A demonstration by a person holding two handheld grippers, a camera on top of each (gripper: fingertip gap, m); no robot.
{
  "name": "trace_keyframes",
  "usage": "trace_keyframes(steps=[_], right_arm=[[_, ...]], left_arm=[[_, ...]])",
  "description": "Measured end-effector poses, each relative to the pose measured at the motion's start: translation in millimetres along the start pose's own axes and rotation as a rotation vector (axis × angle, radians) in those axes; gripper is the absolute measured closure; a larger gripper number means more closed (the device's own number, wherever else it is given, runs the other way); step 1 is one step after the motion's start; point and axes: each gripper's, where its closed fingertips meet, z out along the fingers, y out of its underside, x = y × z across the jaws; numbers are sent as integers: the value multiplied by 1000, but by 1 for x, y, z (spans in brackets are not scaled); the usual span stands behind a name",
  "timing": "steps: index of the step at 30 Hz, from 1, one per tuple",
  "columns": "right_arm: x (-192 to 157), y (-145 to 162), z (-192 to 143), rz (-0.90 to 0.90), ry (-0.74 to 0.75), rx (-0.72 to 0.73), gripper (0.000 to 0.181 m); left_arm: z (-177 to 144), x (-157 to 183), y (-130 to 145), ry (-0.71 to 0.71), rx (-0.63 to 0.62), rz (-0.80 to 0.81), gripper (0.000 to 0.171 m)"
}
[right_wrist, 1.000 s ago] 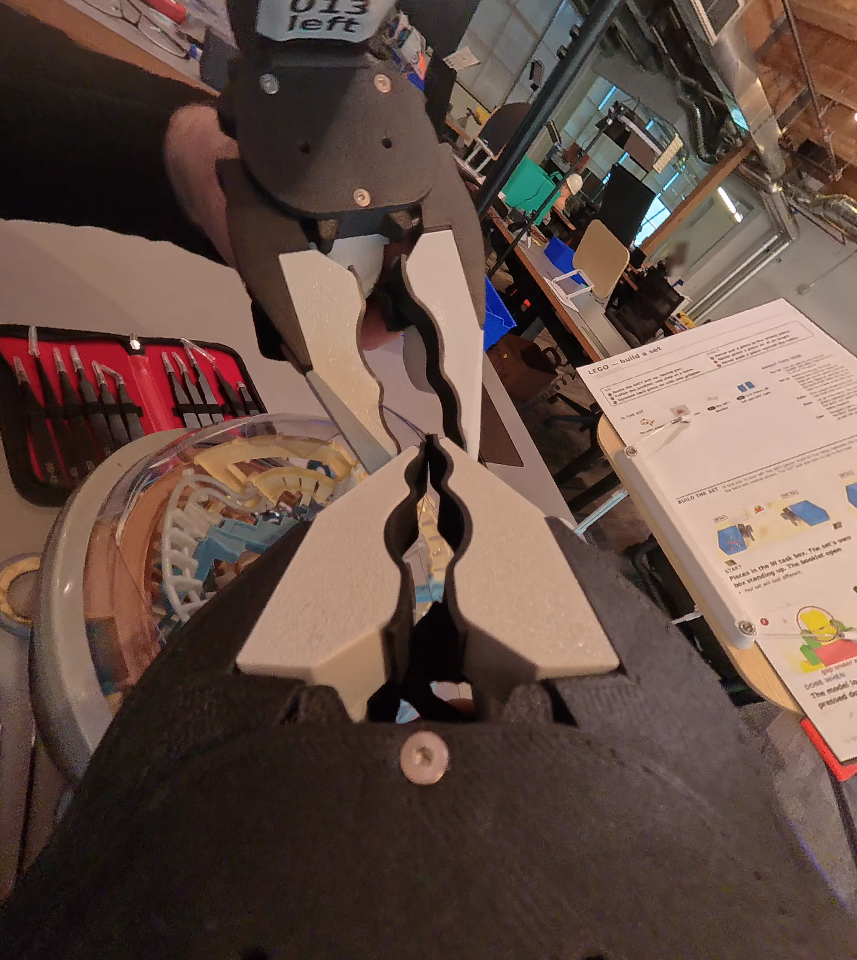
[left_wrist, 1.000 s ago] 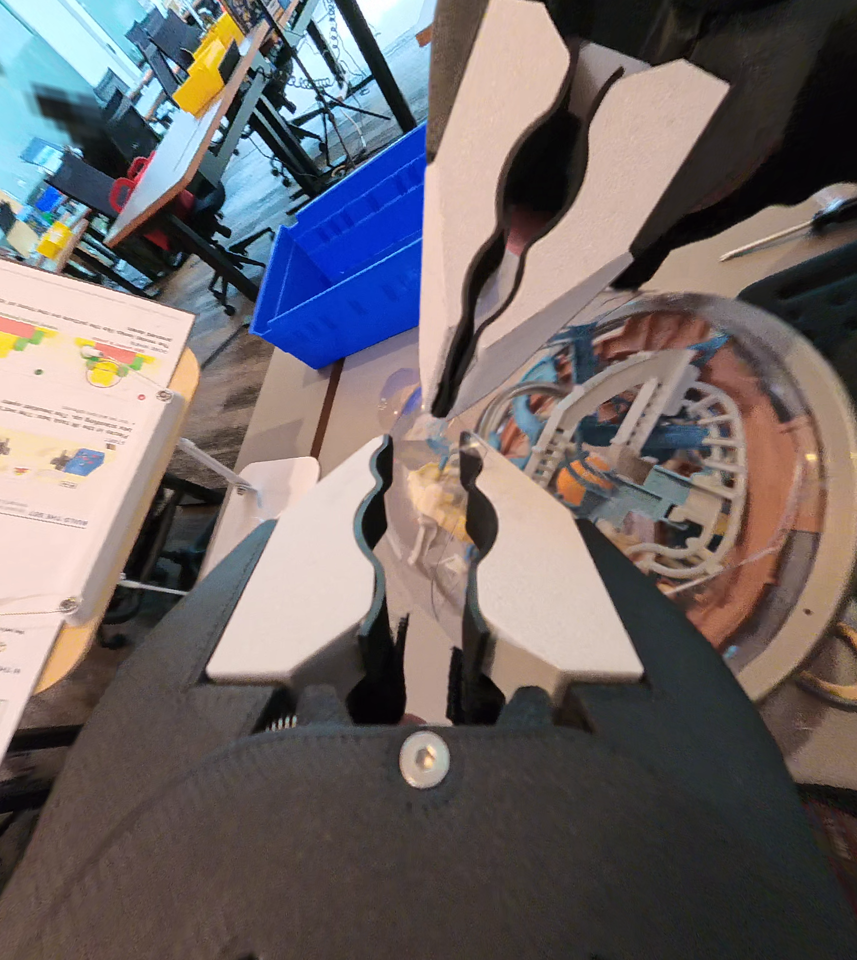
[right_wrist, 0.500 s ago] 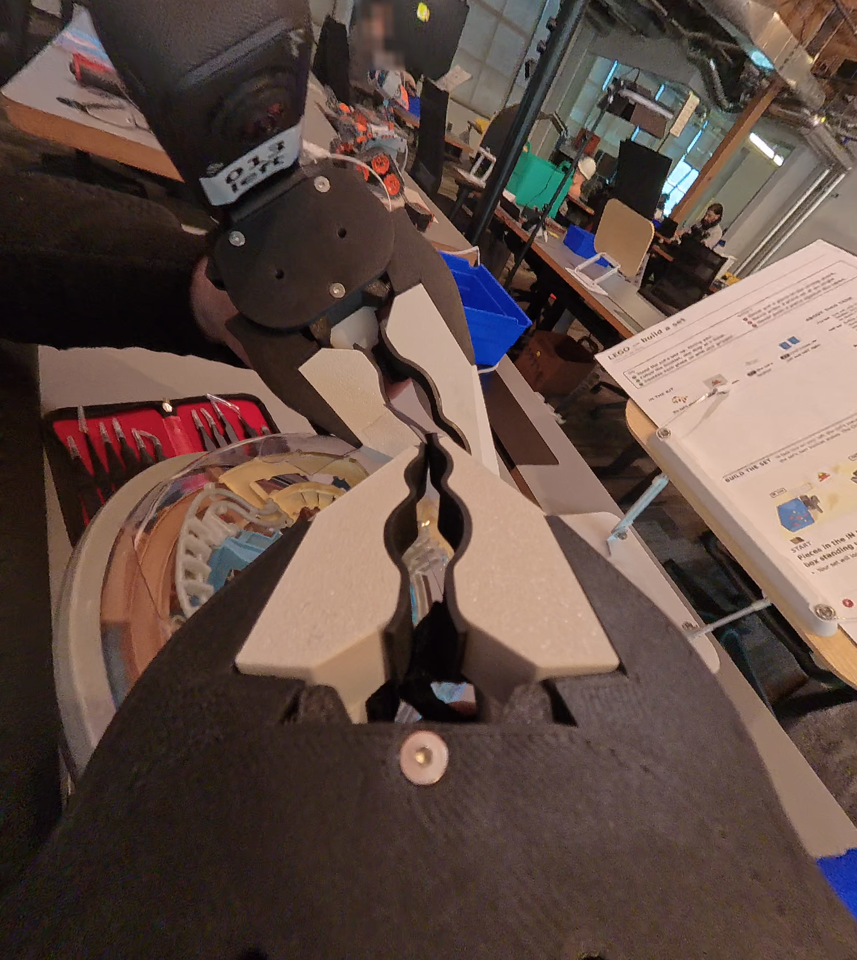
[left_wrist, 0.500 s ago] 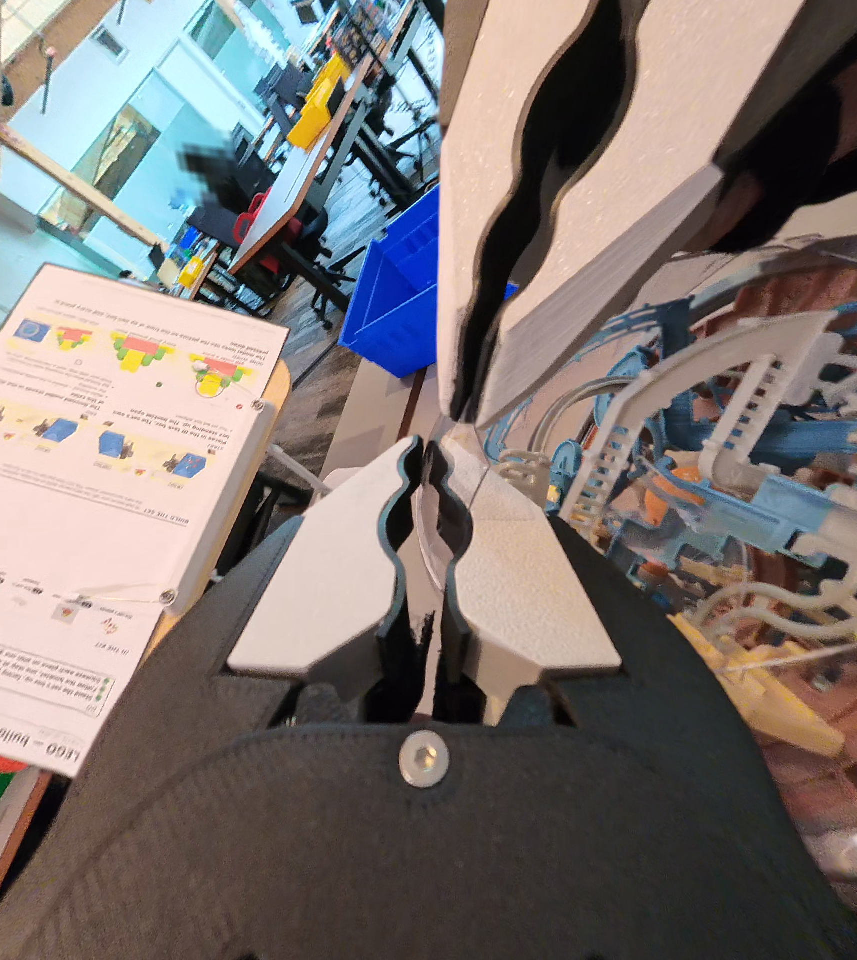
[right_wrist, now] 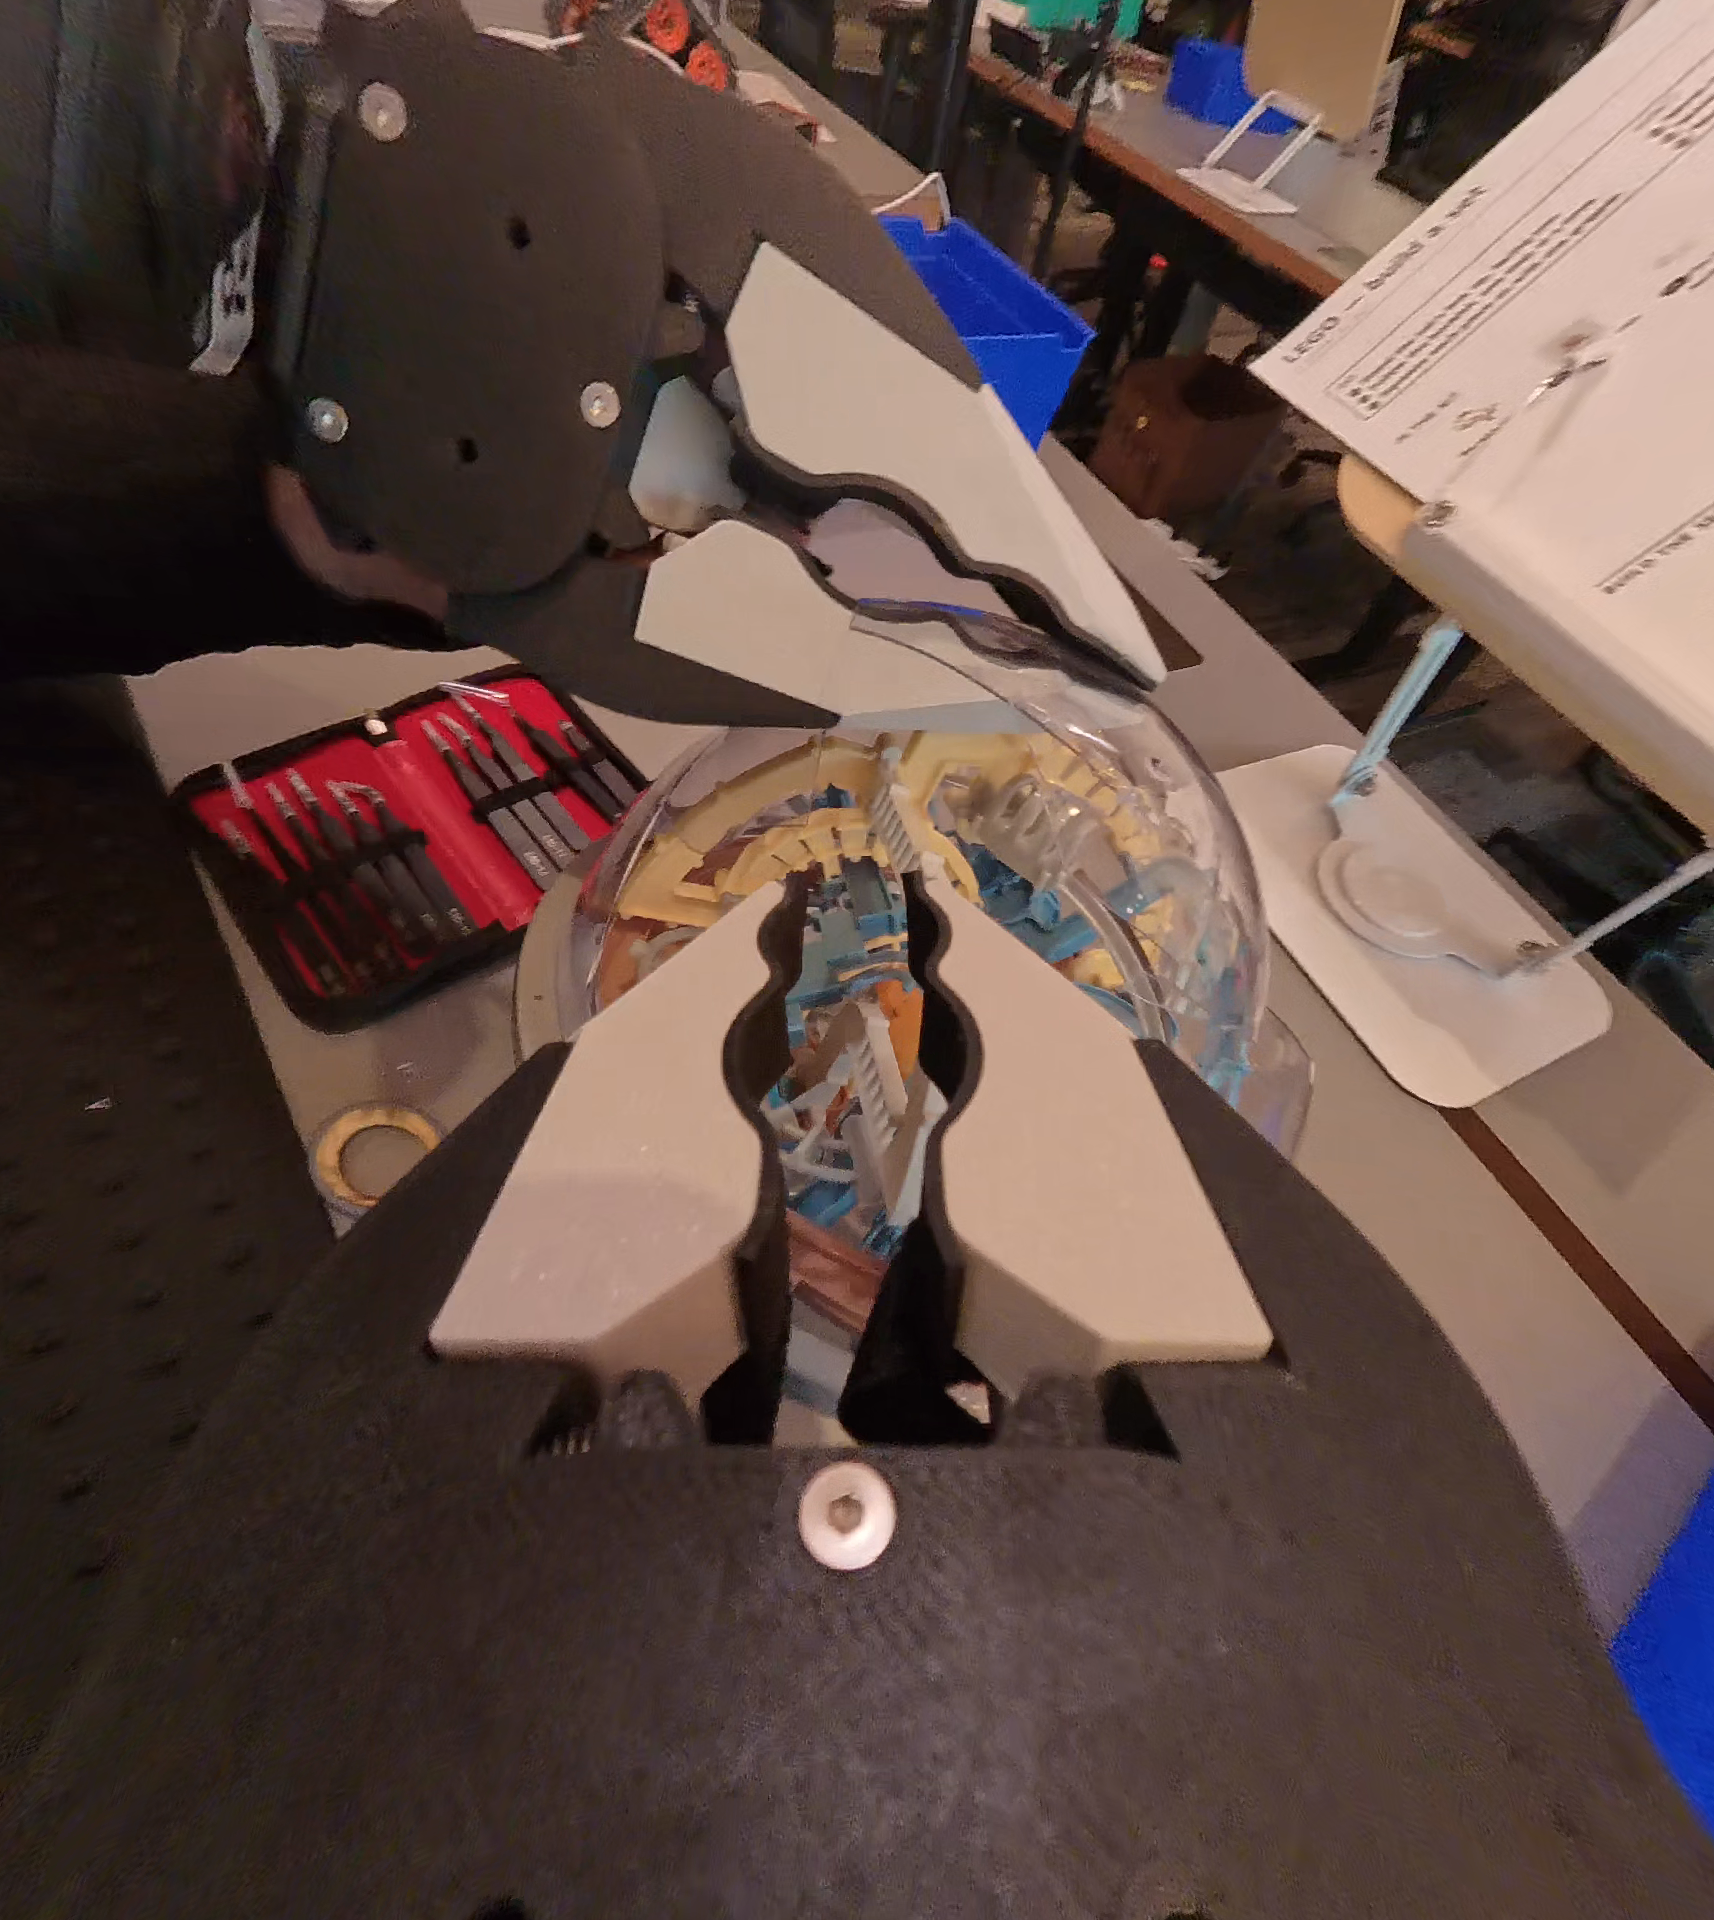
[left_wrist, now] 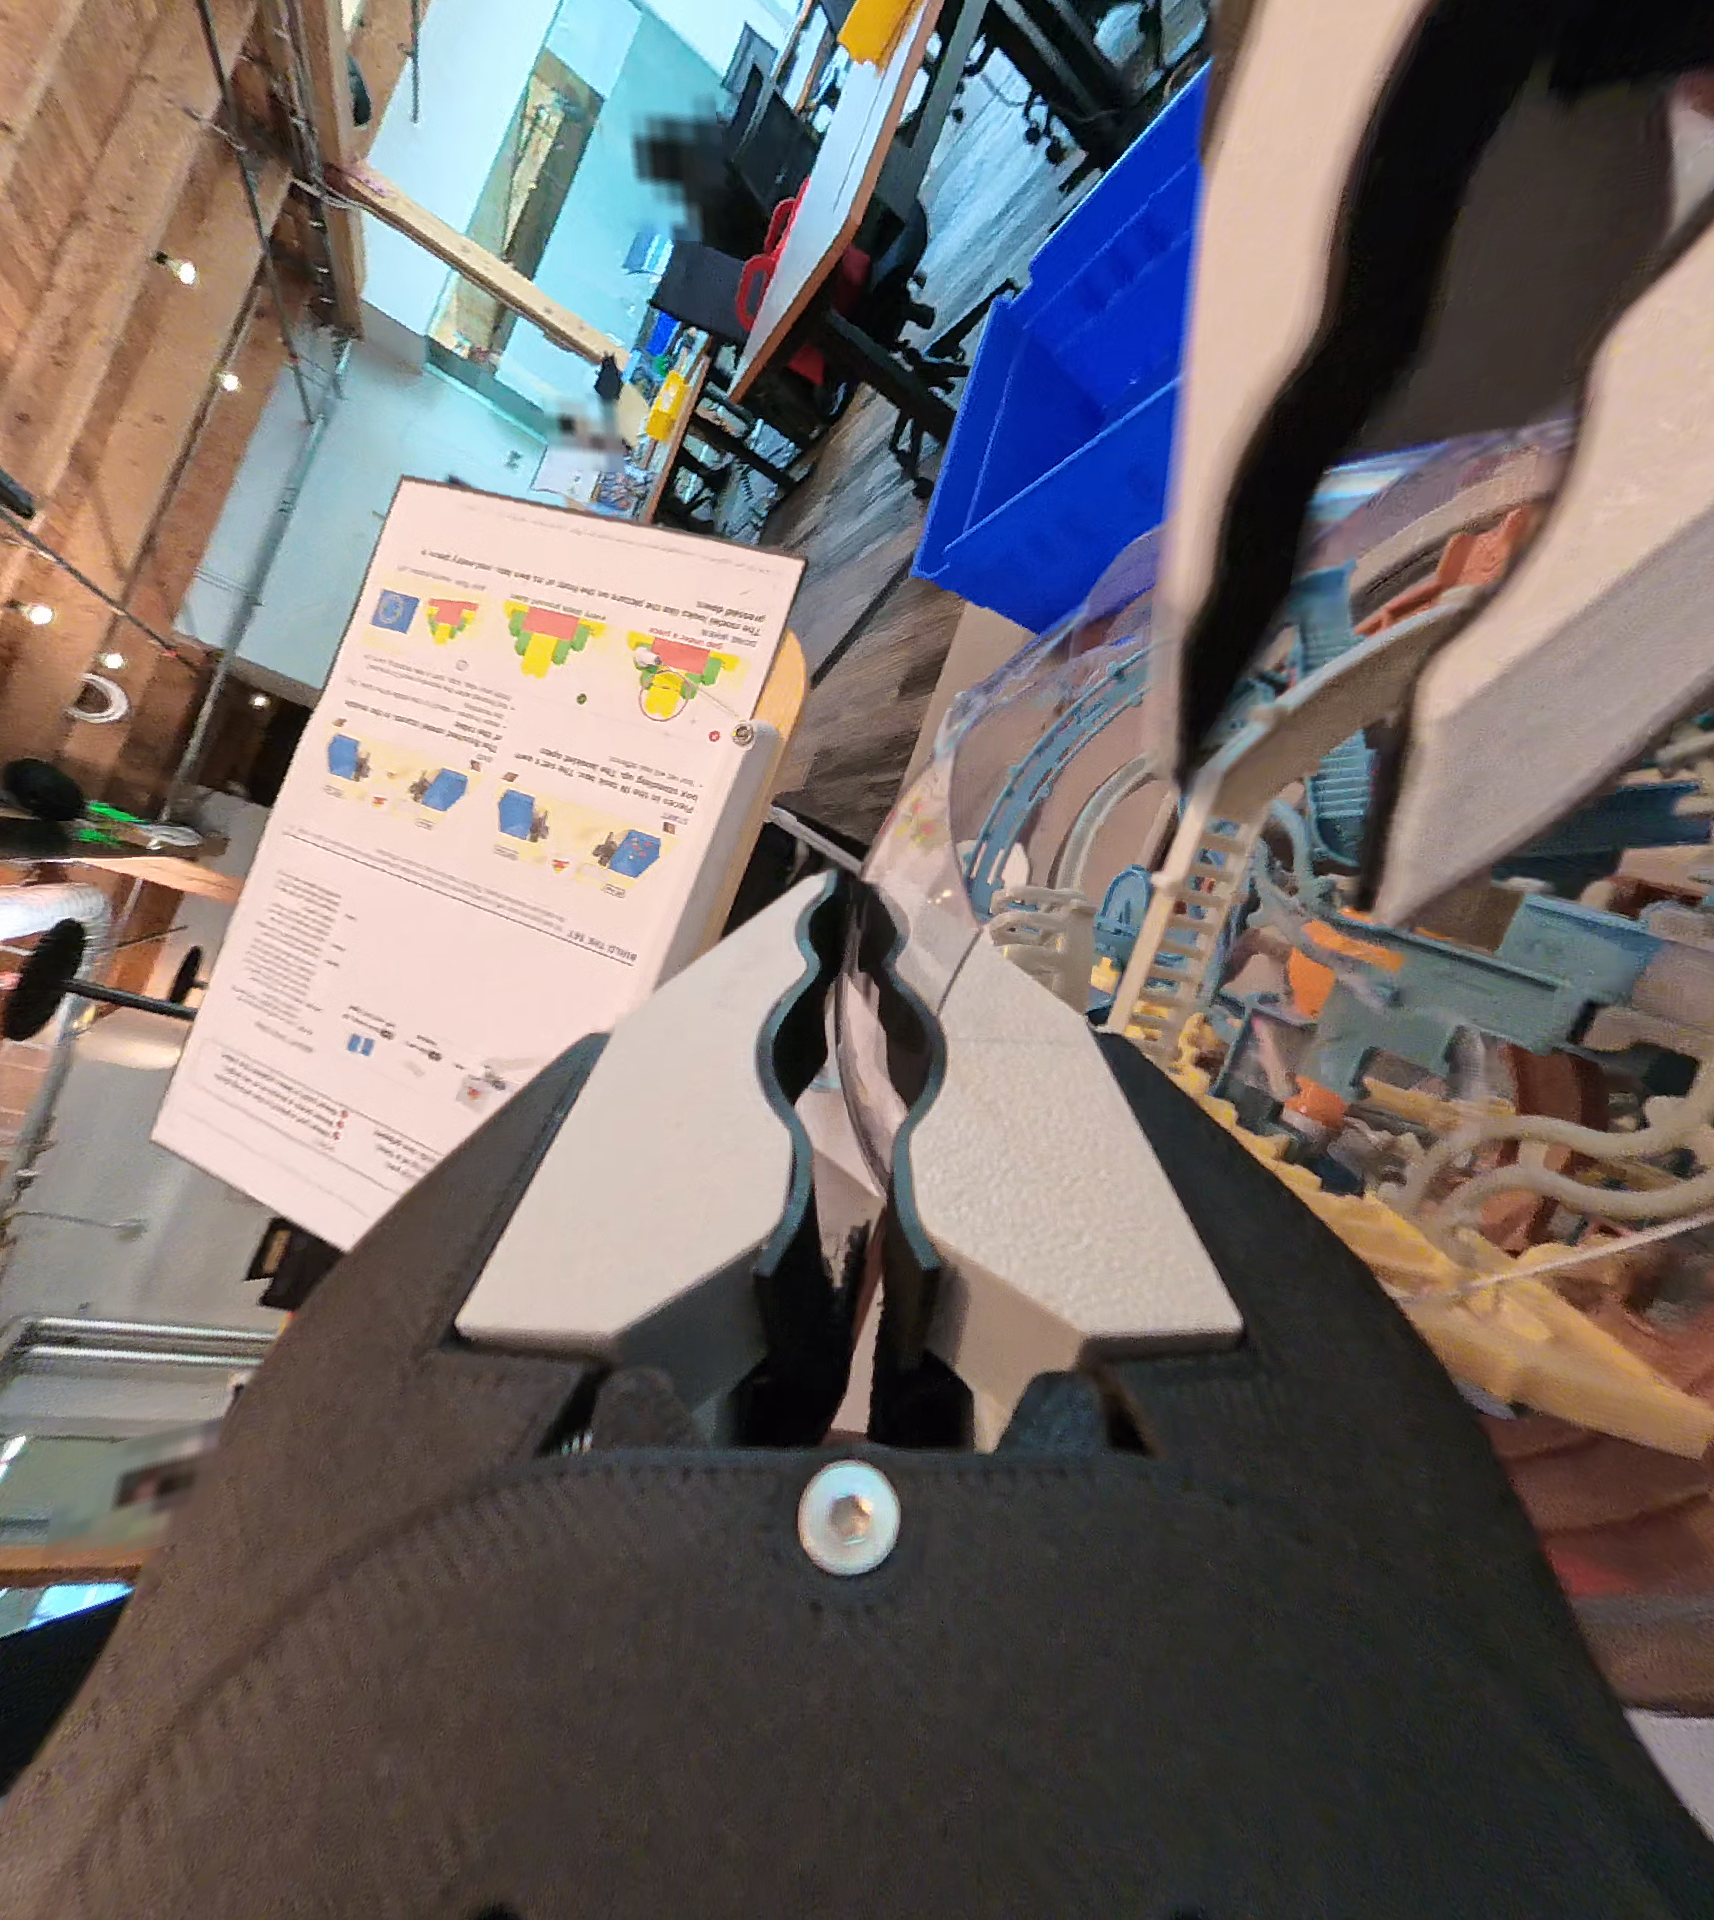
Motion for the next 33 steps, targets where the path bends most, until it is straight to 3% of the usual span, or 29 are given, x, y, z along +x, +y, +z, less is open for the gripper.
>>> trace_keyframes(steps=[2, 3, 5, 8, 11, 18, 28, 33], right_arm=[[7, 1, -4, -36, 77, -1, 138], [8, 1, -6, -43, 96, 8, 133], [12, 9, -5, -52, 114, -23, 141], [5, 32, 10, 20, 15, -132, 144], [8, 48, 18, 17, 5, -189, 178], [-1, 54, 28, -88, 38, -151, 181], [-12, 49, 33, -190, 106, -94, 180], [0, 44, 31, -161, 162, -87, 176]], left_arm=[[0, -1, -3, -7, 10, -7, 171], [0, -2, -3, -18, 5, 5, 171], [1, -2, -6, -31, 5, 27, 171], [4, 2, -11, -23, 9, 42, 171], [7, 10, -10, 13, 6, 38, 171], [6, 12, -4, 115, 5, 16, 171], [5, 20, 2, 477, -46, 84, 168], [12, 21, 2, 422, -24, 173, 171]])
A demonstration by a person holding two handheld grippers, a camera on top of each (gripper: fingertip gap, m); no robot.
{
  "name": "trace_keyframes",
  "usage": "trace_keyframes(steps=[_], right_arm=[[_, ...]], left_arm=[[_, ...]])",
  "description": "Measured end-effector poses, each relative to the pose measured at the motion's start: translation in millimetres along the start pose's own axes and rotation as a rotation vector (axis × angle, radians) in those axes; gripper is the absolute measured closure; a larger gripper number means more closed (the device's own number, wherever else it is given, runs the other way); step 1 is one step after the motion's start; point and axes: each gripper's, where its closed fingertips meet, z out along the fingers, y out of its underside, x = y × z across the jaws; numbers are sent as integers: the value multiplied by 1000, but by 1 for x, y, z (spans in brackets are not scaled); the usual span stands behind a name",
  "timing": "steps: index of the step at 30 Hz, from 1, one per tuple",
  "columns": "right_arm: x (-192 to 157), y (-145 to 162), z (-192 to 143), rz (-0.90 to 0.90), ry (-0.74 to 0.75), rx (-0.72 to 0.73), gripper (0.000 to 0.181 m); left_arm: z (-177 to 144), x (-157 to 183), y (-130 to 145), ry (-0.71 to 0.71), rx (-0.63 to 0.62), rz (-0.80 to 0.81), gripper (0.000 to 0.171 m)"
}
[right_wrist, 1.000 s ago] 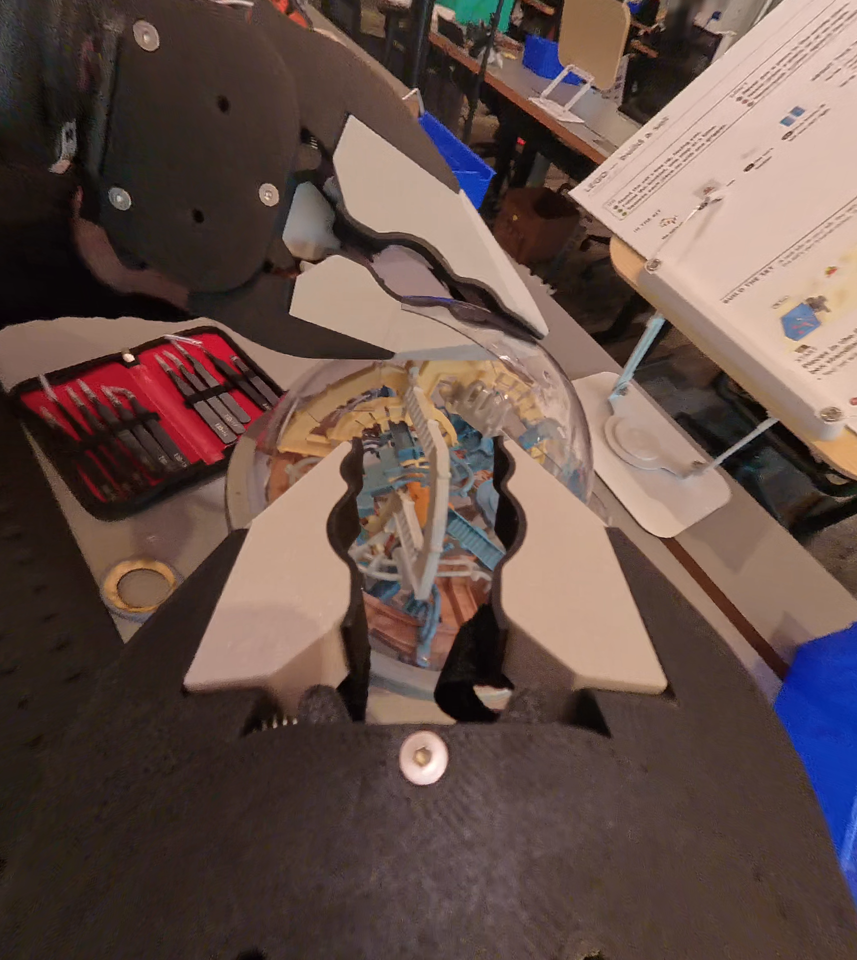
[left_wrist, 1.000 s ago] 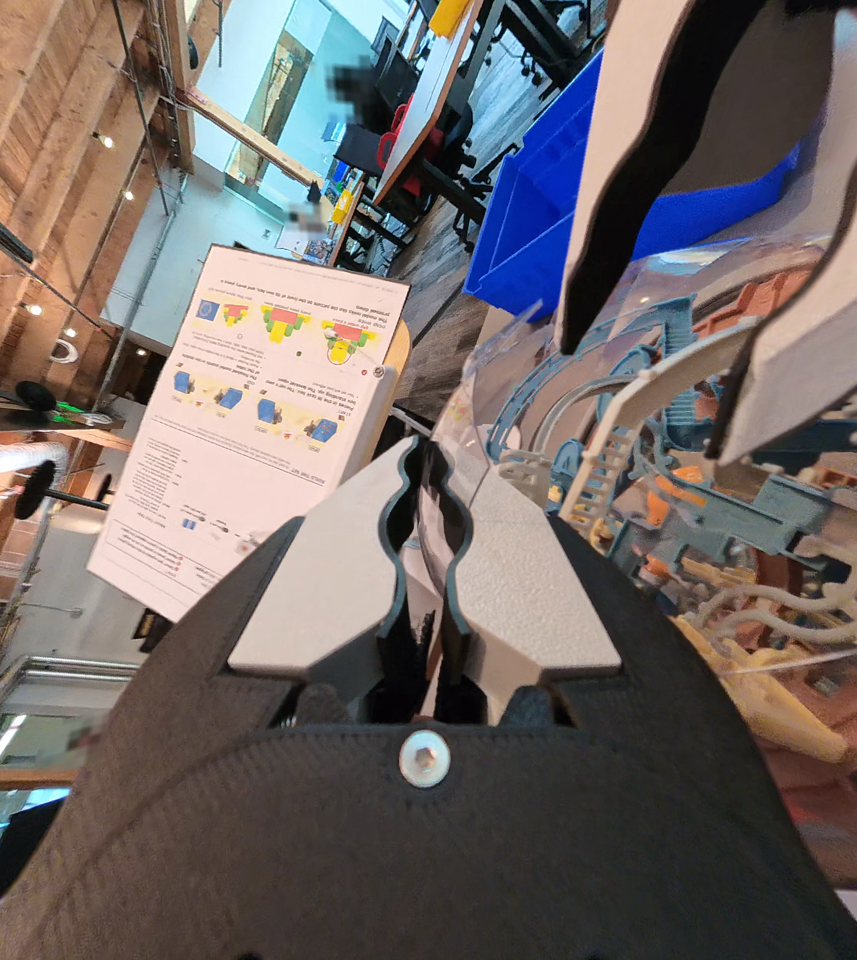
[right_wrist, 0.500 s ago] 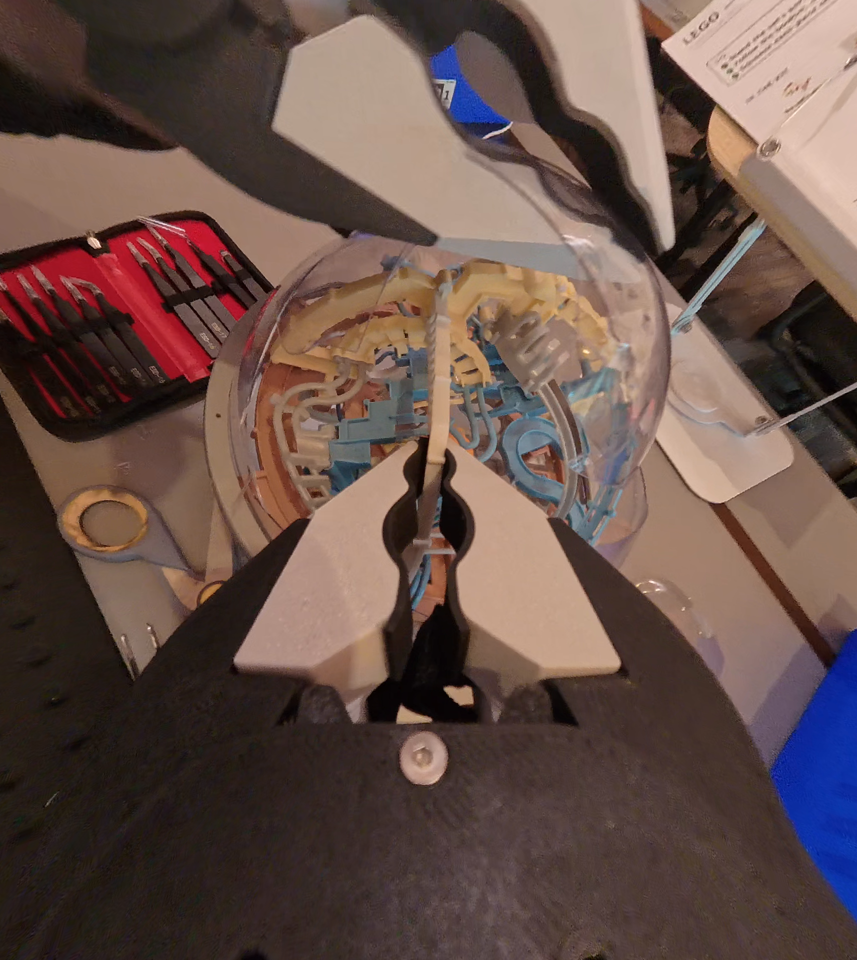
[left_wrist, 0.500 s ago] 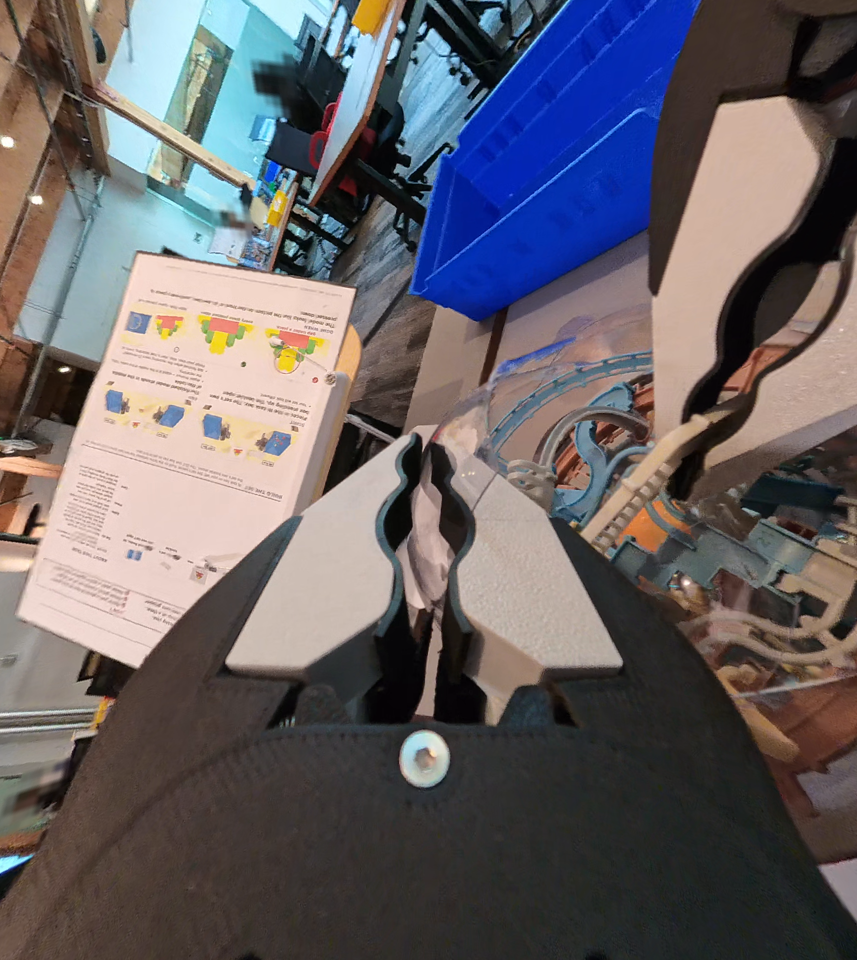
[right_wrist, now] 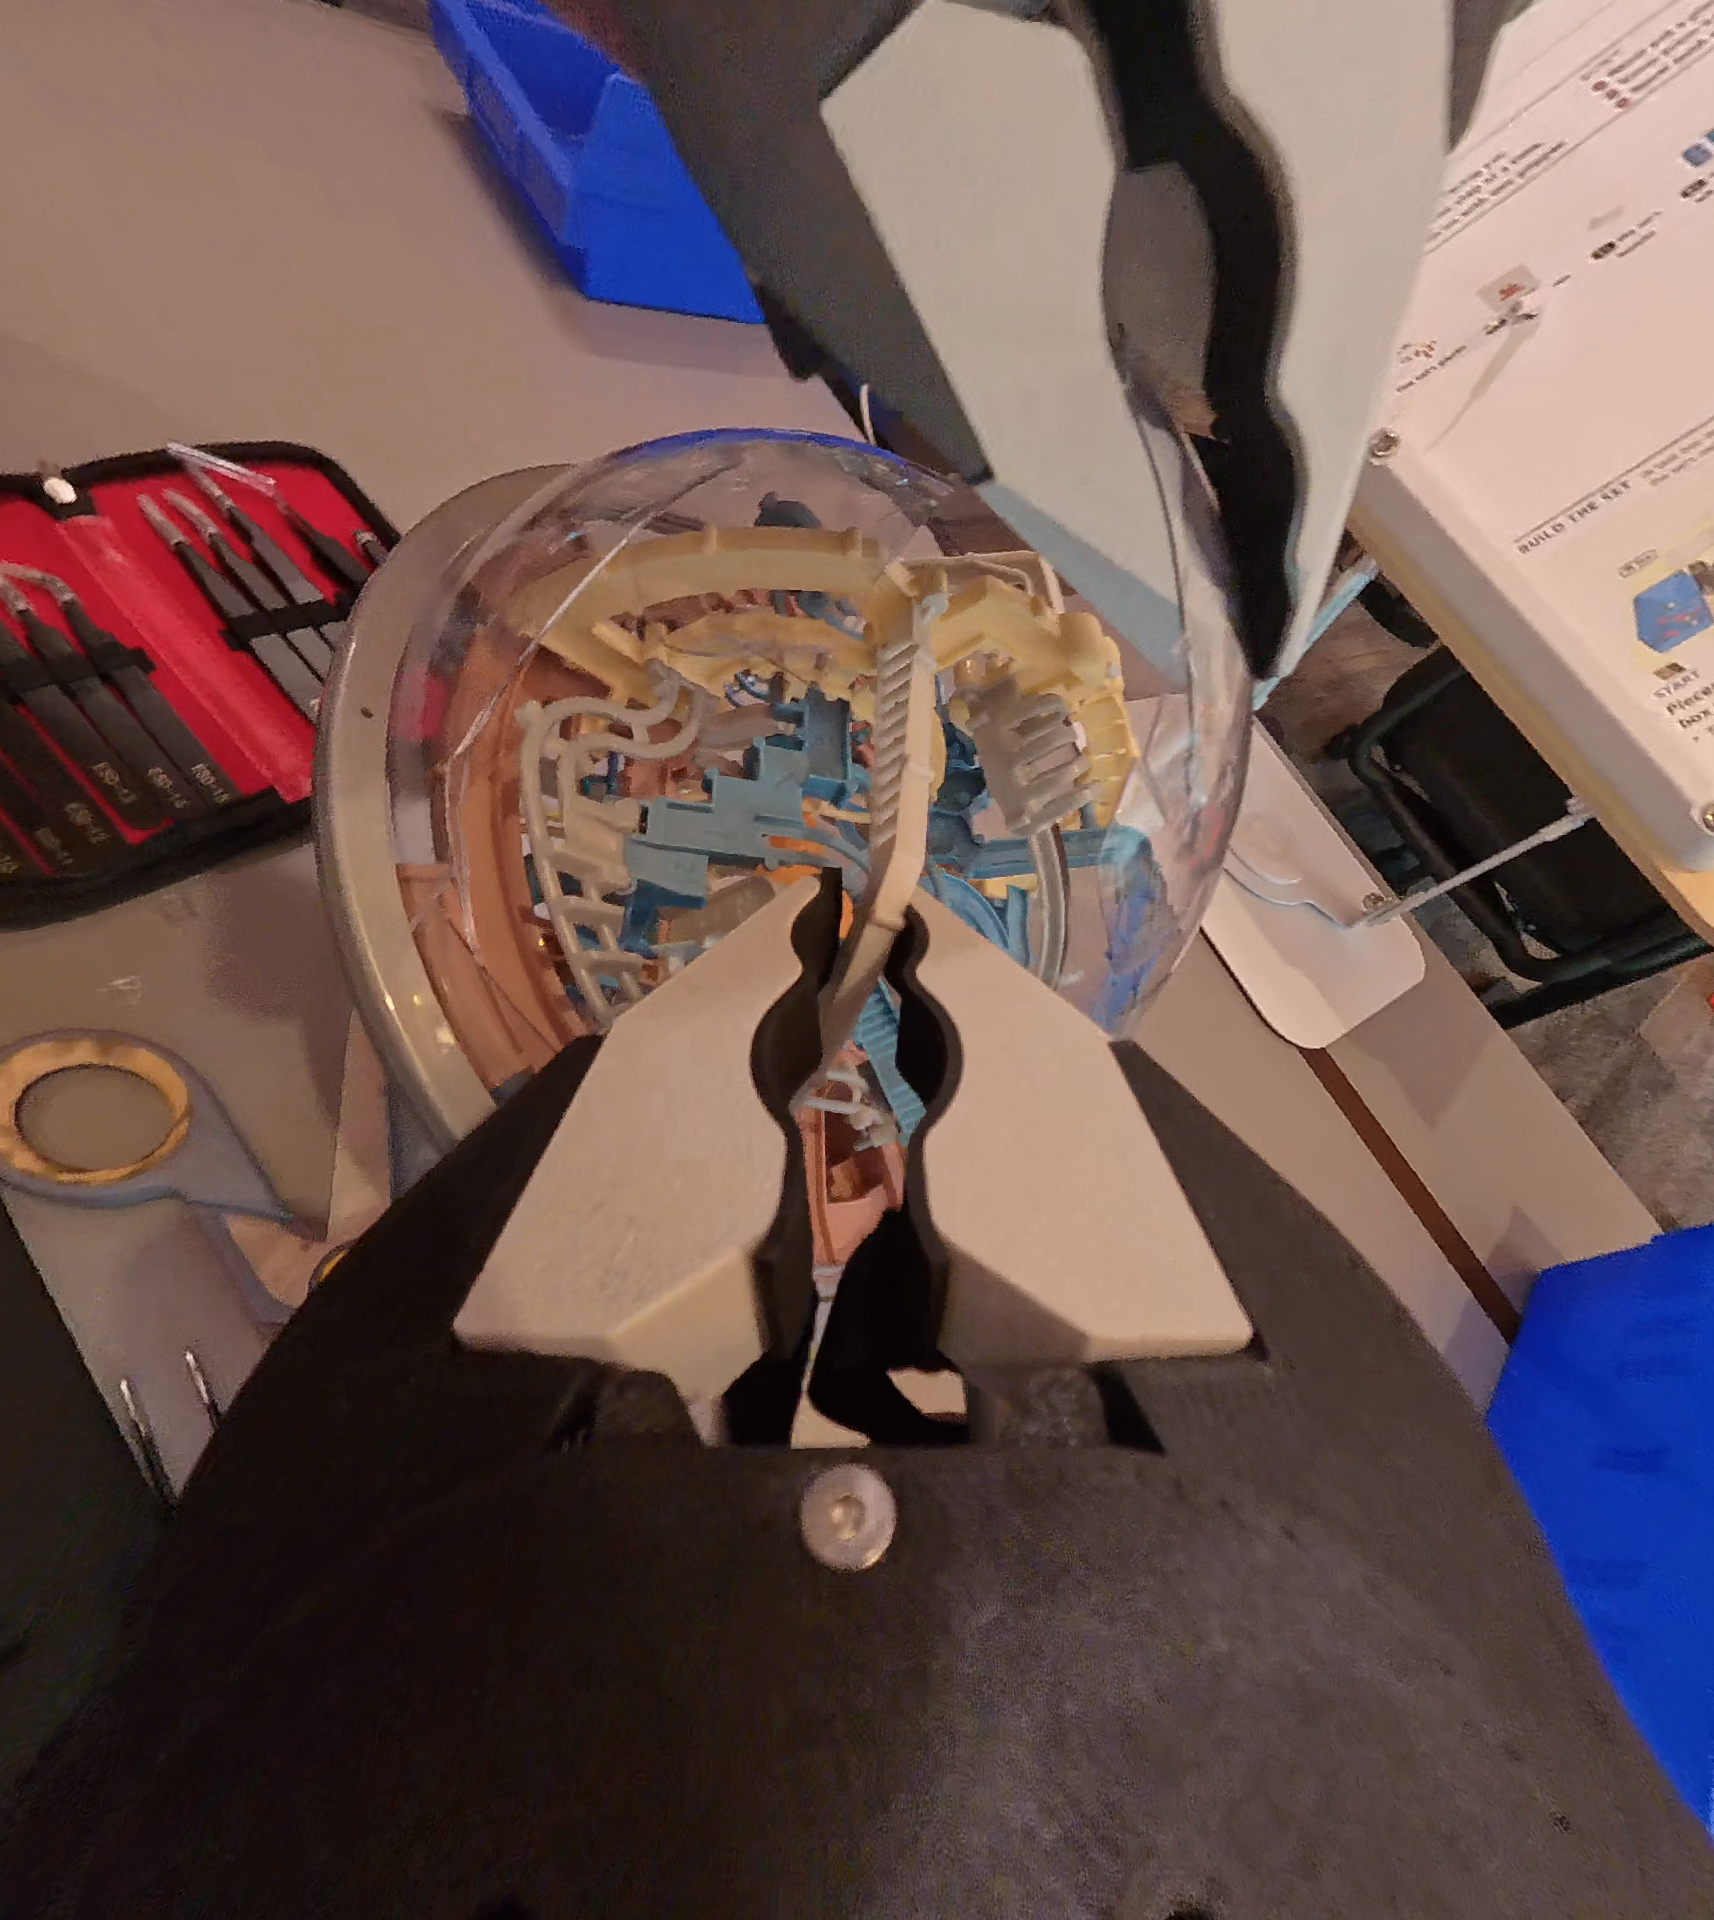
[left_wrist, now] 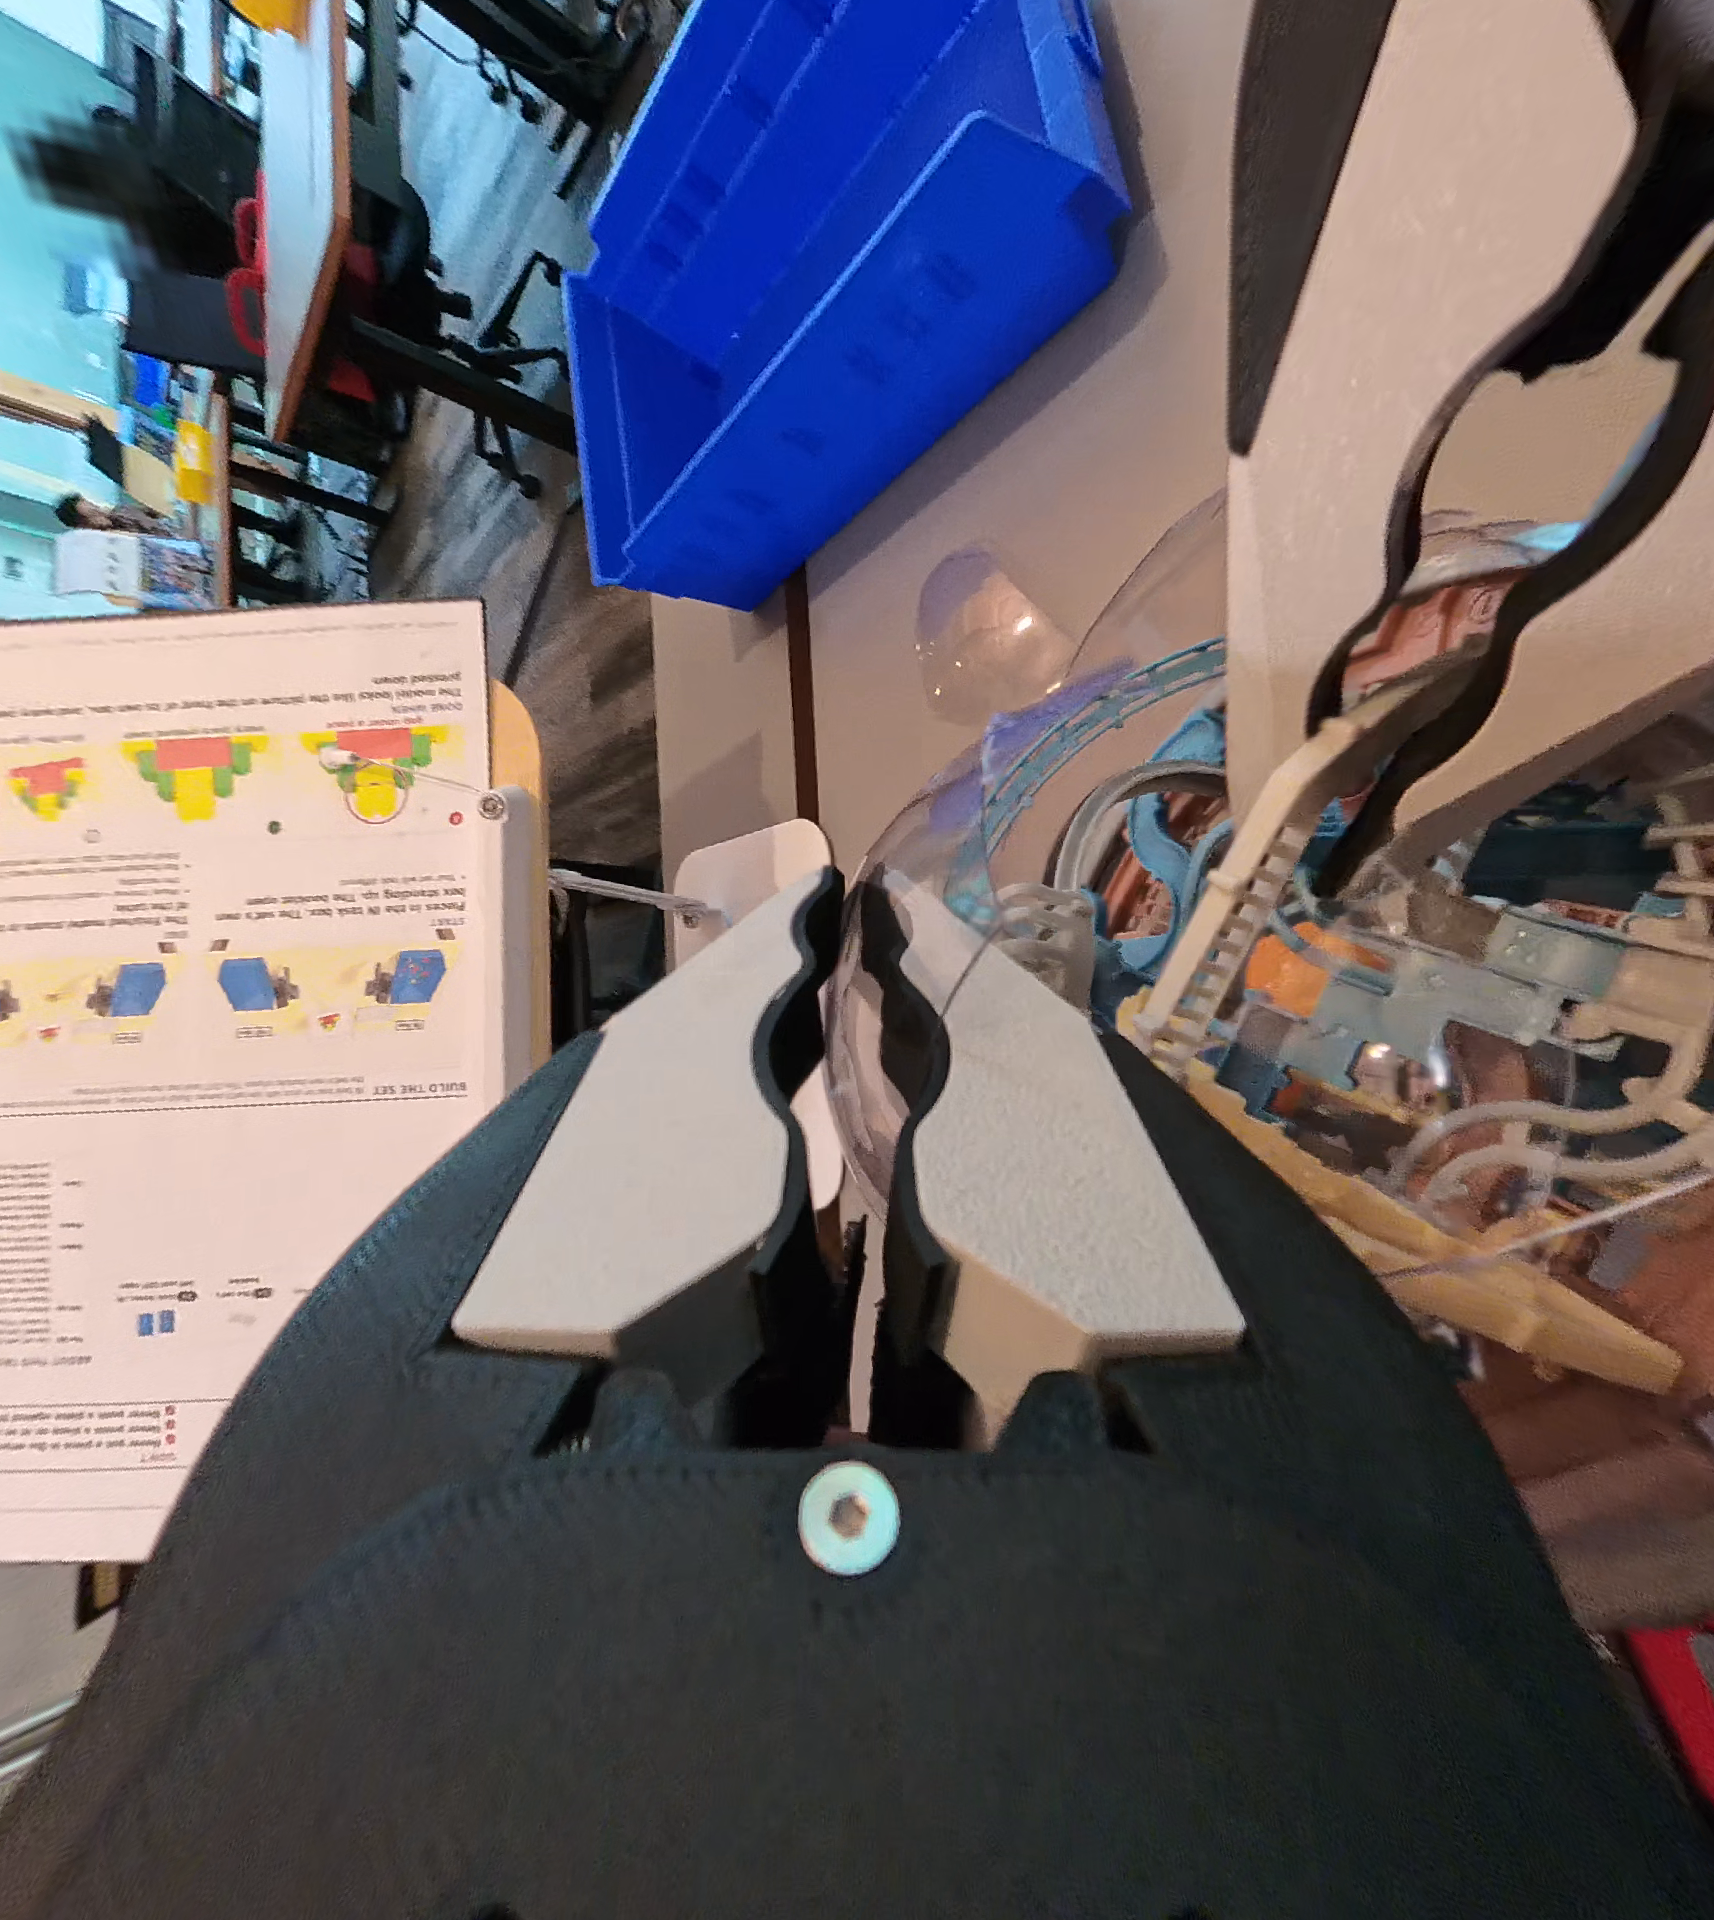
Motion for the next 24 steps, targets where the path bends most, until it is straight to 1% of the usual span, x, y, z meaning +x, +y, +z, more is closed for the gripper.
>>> trace_keyframes(steps=[2, 3, 4, 5, 6, 8, 10, 11, 14, 17, 18, 19, 21, 23, 24], right_arm=[[2, -7, -9, 39, 4, 39, 174], [1, -15, -17, 56, -8, 96, 168], [0, -22, -26, 61, -15, 143, 154], [0, -26, -32, 48, -2, 152, 137], [-3, -30, -38, 20, 10, 157, 135], [-7, -38, -48, -1, 48, 184, 136], [0, -38, -58, 34, 122, 216, 128], [2, -34, -61, 50, 131, 215, 125], [-15, -17, -52, 66, 67, 166, 118], [-42, -14, -40, 14, 4, 137, 129], [-49, -12, -36, -12, -6, 124, 143], [-55, -12, -32, -27, -12, 116, 150], [-60, -9, -27, -57, -6, 93, 157], [-65, -9, -23, -102, 3, 77, 172], [-70, -11, -21, -118, -4, 76, 173]], left_arm=[[-4, 0, -3, -35, 29, -10, 171], [-5, -1, 0, -73, 25, 10, 171], [-5, -1, 4, -103, 18, 10, 171], [-7, -1, 6, -115, 41, -19, 171], [-11, -2, 2, -146, 92, -43, 171], [-19, -2, -6, -232, 145, -3, 171], [-28, -1, -12, -301, 193, 20, 171], [-33, -1, -15, -347, 223, 36, 171], [-43, 1, -15, -419, 278, 29, 171], [-47, 15, -12, -434, 321, -28, 171], [-47, 22, -9, -435, 317, -31, 171], [-48, 28, -7, -441, 329, -47, 171], [-59, 29, -2, -464, 349, -102, 171], [-67, 32, 2, -464, 365, -149, 170], [-69, 34, 4, -460, 371, -173, 169]])
